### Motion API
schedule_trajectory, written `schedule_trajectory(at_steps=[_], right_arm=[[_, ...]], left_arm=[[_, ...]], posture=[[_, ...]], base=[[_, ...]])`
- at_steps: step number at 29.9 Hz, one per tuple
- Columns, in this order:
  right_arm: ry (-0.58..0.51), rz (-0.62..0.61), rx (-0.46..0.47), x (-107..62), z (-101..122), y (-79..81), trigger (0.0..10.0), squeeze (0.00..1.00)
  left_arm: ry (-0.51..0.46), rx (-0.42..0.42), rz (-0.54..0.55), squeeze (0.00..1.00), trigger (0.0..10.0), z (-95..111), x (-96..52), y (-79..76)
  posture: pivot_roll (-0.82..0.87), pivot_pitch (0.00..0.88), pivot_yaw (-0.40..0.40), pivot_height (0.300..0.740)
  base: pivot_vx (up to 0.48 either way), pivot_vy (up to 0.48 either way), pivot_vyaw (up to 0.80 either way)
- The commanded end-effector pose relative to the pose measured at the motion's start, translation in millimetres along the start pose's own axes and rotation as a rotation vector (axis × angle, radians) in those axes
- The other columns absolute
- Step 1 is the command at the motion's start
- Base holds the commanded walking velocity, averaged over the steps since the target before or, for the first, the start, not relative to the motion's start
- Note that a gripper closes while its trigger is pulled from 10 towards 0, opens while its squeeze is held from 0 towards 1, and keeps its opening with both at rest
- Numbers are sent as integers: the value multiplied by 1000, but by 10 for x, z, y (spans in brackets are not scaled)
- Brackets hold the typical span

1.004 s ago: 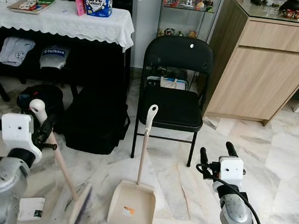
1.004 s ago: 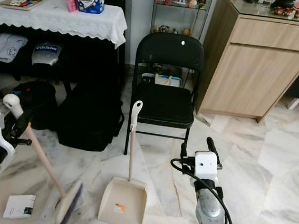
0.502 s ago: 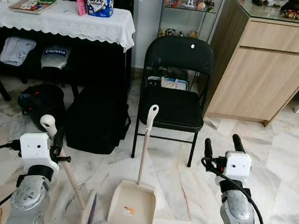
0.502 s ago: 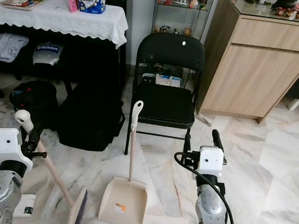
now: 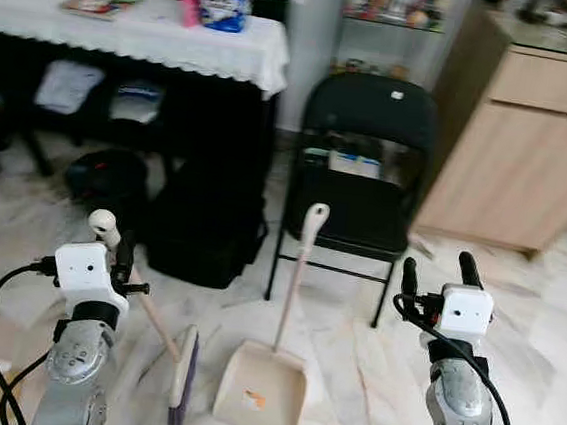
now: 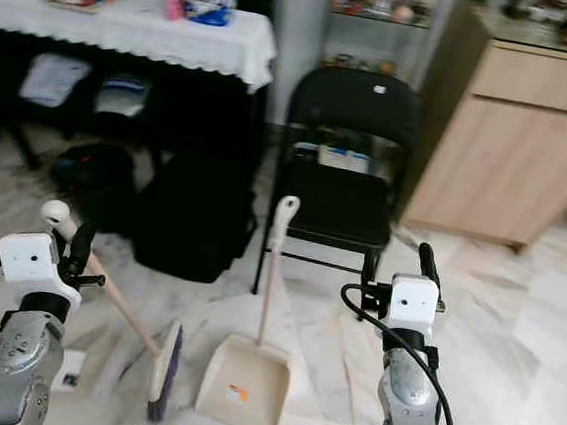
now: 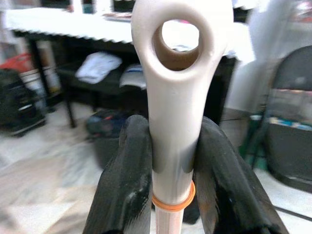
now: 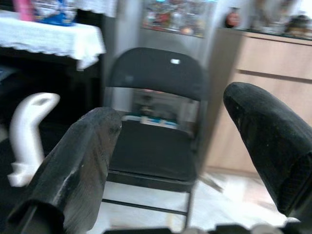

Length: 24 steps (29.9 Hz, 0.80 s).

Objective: Sweep floor

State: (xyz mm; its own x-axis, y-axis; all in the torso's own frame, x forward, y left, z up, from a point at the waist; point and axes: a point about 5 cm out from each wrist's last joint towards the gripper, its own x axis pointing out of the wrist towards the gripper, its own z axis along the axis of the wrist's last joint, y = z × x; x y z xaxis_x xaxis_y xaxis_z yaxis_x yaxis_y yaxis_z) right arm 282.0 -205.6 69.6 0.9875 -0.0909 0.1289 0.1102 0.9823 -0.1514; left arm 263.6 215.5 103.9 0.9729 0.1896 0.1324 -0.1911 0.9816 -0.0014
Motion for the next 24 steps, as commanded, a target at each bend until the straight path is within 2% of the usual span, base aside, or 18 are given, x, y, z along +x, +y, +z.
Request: schedule_trajectory(at_steps=[1, 9, 15, 24], right_arm=[[0, -9, -2, 3, 19, -39, 10000, 0], [9, 0, 4, -36, 6, -6, 10000, 0], [18, 1, 4, -48, -8, -7, 10000, 0], [16, -2, 15, -45, 2, 12, 10000, 0]], left_arm=[[-41, 30, -2, 0, 10000, 45, 31, -34], [-56, 19, -10, 0, 10000, 31, -1, -74], [-82, 9, -5, 0, 10000, 68, 68, -126], [-85, 10, -15, 0, 10000, 50, 85, -140]], posture=[[-53, 0, -39, 740], [-39, 0, -53, 740], [-34, 0, -52, 740], [-33, 0, -48, 740]], base=[[0, 0, 800], [0, 0, 800], [0, 0, 800], [0, 0, 800]])
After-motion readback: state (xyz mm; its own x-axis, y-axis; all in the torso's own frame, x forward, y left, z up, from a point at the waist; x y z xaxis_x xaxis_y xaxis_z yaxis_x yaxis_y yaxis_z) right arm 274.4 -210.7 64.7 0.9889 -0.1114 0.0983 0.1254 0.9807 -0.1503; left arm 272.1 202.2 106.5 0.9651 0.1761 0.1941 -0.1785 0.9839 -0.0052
